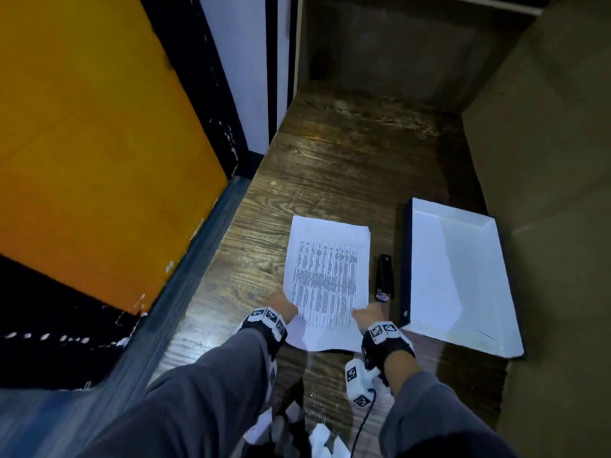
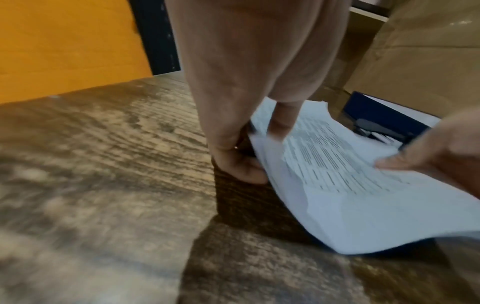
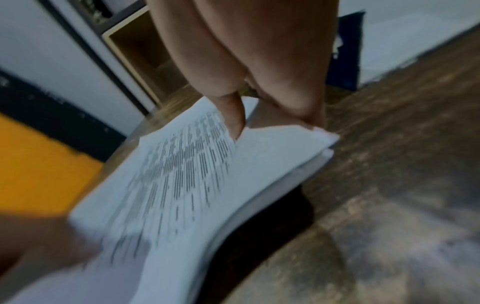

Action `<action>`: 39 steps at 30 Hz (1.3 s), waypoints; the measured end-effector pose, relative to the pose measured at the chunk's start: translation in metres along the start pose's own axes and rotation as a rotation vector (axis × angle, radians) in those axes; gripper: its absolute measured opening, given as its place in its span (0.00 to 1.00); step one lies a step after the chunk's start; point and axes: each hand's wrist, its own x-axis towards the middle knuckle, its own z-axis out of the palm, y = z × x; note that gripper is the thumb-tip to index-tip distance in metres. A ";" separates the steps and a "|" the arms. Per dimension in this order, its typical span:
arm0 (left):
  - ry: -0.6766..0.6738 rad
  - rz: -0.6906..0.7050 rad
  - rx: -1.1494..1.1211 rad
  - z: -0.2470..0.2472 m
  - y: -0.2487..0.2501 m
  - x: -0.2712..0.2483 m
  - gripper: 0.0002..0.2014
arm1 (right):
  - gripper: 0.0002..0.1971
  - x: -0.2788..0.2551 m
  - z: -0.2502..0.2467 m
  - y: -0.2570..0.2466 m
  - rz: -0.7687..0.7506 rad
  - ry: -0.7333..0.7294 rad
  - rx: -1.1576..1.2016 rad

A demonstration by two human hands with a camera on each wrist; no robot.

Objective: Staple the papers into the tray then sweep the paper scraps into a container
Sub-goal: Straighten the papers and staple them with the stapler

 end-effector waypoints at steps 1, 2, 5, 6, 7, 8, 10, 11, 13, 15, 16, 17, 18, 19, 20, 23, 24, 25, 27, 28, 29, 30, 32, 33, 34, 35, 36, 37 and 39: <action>-0.058 0.005 -0.012 -0.006 -0.005 -0.003 0.07 | 0.25 -0.001 -0.003 0.007 -0.016 -0.044 -0.011; -0.115 0.008 -0.033 -0.012 -0.012 -0.005 0.11 | 0.21 -0.001 -0.006 0.016 -0.047 -0.076 -0.004; -0.317 0.025 -0.098 -0.026 -0.033 -0.009 0.23 | 0.15 -0.020 -0.008 0.038 -0.182 -0.140 0.128; -0.370 0.037 -0.136 -0.029 -0.040 -0.007 0.26 | 0.17 -0.035 -0.008 0.042 -0.241 -0.139 0.180; -0.397 0.046 -0.174 -0.033 -0.045 -0.006 0.29 | 0.20 -0.046 -0.006 0.047 -0.295 -0.146 0.245; -0.395 0.052 -0.219 -0.036 -0.048 -0.004 0.32 | 0.22 -0.055 -0.004 0.051 -0.342 -0.161 0.299; -0.383 0.065 -0.378 -0.041 -0.052 0.011 0.42 | 0.24 -0.073 0.001 0.057 -0.411 -0.175 0.373; -0.376 0.068 -0.448 -0.053 -0.035 -0.015 0.44 | 0.25 -0.078 0.003 0.060 -0.437 -0.175 0.398; -0.312 0.092 -0.520 -0.068 -0.017 -0.034 0.35 | 0.25 -0.093 0.005 0.063 -0.488 -0.178 0.411; -0.257 0.179 -0.557 -0.078 -0.002 -0.050 0.15 | 0.24 -0.105 0.005 0.060 -0.499 -0.163 0.401; -0.221 0.257 -0.569 -0.081 0.004 -0.055 0.13 | 0.23 -0.110 0.002 0.055 -0.503 -0.157 0.399; -0.173 0.327 -0.568 -0.085 0.010 -0.064 0.15 | 0.24 -0.115 -0.003 0.048 -0.518 -0.141 0.406; -0.124 0.398 -0.560 -0.086 0.013 -0.070 0.16 | 0.24 -0.119 -0.010 0.039 -0.537 -0.103 0.418; -0.093 0.454 -0.551 -0.087 0.014 -0.075 0.17 | 0.24 -0.123 -0.017 0.028 -0.561 -0.048 0.458; -0.071 0.505 -0.549 -0.088 0.017 -0.080 0.17 | 0.23 -0.127 -0.023 0.015 -0.585 0.018 0.508; 0.033 0.619 -0.599 -0.086 0.023 -0.092 0.14 | 0.18 -0.147 -0.034 -0.030 -0.695 0.241 0.557; 0.070 0.651 -0.645 -0.085 0.024 -0.095 0.14 | 0.16 -0.154 -0.034 -0.042 -0.738 0.305 0.551; 0.101 0.668 -0.685 -0.084 0.024 -0.095 0.14 | 0.16 -0.160 -0.032 -0.052 -0.772 0.359 0.549; 0.181 0.703 -0.740 -0.083 0.022 -0.098 0.13 | 0.17 -0.172 -0.025 -0.061 -0.801 0.414 0.578; 0.213 0.711 -0.758 -0.083 0.020 -0.098 0.13 | 0.16 -0.175 -0.020 -0.061 -0.801 0.426 0.585; 0.230 0.709 -0.780 -0.083 0.018 -0.098 0.14 | 0.13 -0.177 -0.016 -0.058 -0.788 0.435 0.580; 0.237 0.696 -0.802 -0.084 0.015 -0.097 0.17 | 0.10 -0.177 -0.011 -0.054 -0.774 0.443 0.570; 0.236 0.680 -0.845 -0.087 0.010 -0.093 0.22 | 0.09 -0.170 -0.006 -0.046 -0.758 0.453 0.578; 0.231 0.684 -0.856 -0.089 0.008 -0.092 0.25 | 0.11 -0.166 -0.004 -0.044 -0.743 0.453 0.608; 0.230 0.694 -0.859 -0.090 0.008 -0.090 0.26 | 0.14 -0.163 -0.002 -0.043 -0.734 0.450 0.644; 0.236 0.708 -0.853 -0.092 0.009 -0.089 0.27 | 0.15 -0.160 -0.002 -0.045 -0.726 0.447 0.670; 0.248 0.722 -0.842 -0.093 0.011 -0.090 0.27 | 0.15 -0.159 -0.003 -0.047 -0.727 0.445 0.676; 0.250 0.731 -0.838 -0.094 0.012 -0.089 0.26 | 0.15 -0.158 -0.004 -0.049 -0.723 0.442 0.670; 0.236 0.744 -0.834 -0.097 0.015 -0.090 0.24 | 0.14 -0.157 -0.006 -0.050 -0.722 0.441 0.660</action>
